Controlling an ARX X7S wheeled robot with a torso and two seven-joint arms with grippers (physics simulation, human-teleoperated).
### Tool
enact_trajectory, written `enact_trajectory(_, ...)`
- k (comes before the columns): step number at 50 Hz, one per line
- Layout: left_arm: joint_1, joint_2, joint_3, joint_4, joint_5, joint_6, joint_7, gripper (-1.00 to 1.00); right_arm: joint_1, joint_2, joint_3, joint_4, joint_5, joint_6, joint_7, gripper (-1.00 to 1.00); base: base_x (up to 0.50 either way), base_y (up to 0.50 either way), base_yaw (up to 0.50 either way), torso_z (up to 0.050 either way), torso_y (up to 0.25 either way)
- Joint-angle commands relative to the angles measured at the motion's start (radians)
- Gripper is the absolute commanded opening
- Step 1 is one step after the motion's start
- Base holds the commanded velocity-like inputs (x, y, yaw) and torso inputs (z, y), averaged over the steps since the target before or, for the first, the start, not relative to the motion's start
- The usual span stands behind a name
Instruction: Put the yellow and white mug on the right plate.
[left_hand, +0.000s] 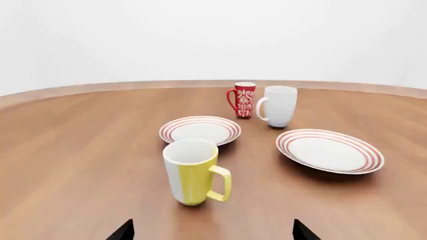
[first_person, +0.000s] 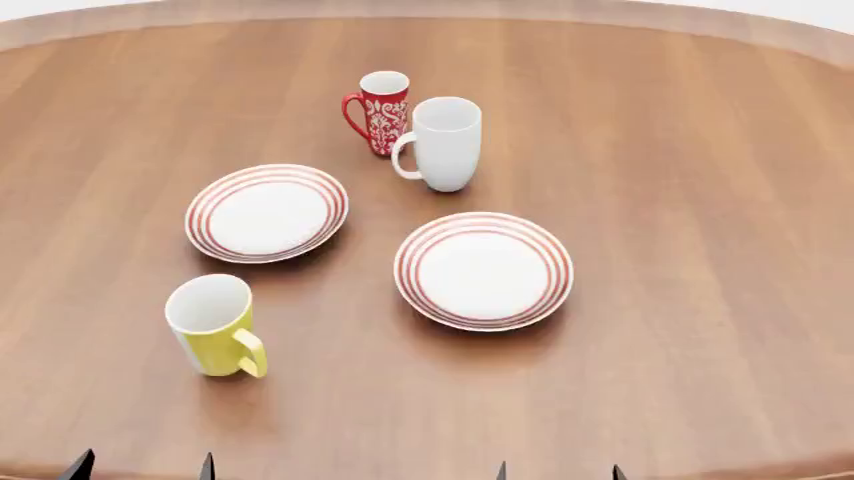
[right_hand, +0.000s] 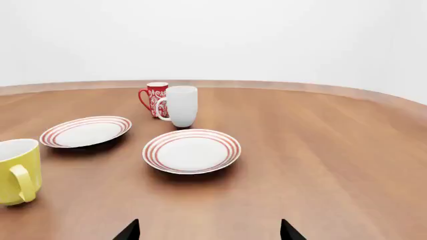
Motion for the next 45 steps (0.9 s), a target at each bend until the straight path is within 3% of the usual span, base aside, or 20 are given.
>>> enact_trajectory(1, 0.001, -0.017, 0.016, 0.003, -0.014, 0.0, -0.02, 1.0, -0.004, 0.016, -0.03, 0.002, 0.01, 0.004, 0.014, 1.0, 0.0, 0.0, 0.0, 0.0, 0.0)
enact_trajectory(29, 0.004, -0.074, 0.096, 0.007, -0.044, 0.014, -0.09, 1.0, 0.003, 0.076, -0.089, -0.031, 0.041, 0.001, 0.109, 1.0, 0.0, 0.0, 0.0, 0.0, 0.0)
enact_trajectory(45, 0.002, -0.094, 0.119, 0.006, -0.055, 0.017, -0.111, 1.0, -0.004, 0.104, -0.149, -0.042, 0.024, -0.001, 0.115, 1.0, -0.08, 0.48, 0.0, 0.0, 0.0)
